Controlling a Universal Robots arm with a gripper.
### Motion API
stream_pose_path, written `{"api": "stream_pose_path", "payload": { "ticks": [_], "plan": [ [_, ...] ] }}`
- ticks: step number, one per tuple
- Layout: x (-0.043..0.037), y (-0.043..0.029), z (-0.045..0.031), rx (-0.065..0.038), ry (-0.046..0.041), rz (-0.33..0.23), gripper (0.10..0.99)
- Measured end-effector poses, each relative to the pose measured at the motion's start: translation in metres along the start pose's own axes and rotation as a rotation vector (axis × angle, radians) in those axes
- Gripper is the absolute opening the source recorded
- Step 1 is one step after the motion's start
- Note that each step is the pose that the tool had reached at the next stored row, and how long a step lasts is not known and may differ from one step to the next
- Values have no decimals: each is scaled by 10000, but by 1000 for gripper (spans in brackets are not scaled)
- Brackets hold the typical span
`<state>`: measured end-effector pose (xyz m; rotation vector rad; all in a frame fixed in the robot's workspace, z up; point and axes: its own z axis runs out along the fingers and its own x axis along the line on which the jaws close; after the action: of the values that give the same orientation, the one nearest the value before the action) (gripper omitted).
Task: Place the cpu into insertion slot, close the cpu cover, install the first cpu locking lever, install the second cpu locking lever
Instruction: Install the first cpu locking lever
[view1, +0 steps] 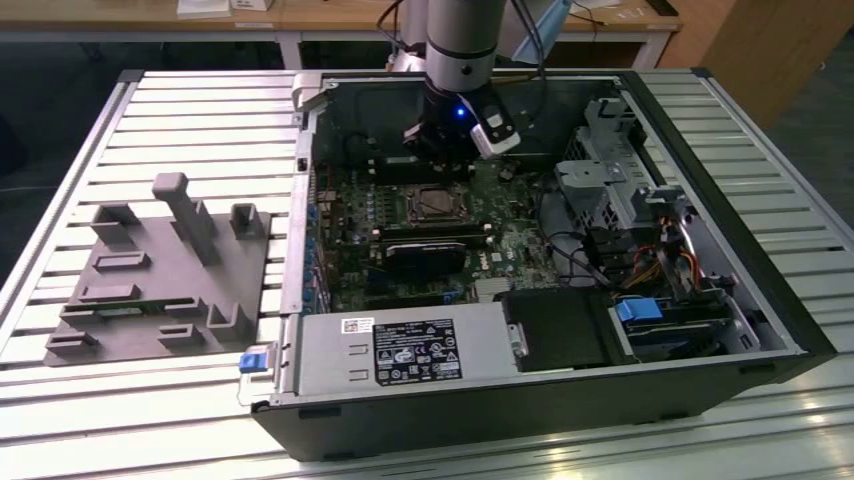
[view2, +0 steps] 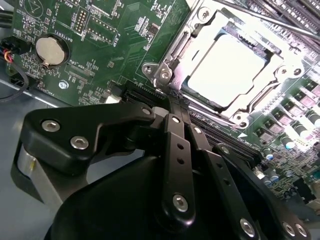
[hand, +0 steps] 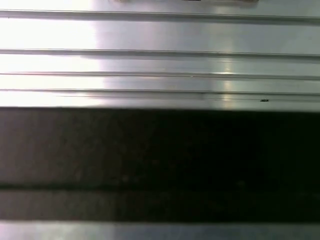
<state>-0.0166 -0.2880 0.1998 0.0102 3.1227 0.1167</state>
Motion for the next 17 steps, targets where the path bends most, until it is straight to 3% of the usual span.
{"api": "stream_pose_path", "payload": {
  "ticks": [4, 13, 17],
  "plan": [
    [-1, 0, 8, 66, 1, 0, 106],
    [-3, 3, 26, 68, -1, -2, 106],
    [-4, 7, -33, 67, -1, -1, 106]
  ]
}}
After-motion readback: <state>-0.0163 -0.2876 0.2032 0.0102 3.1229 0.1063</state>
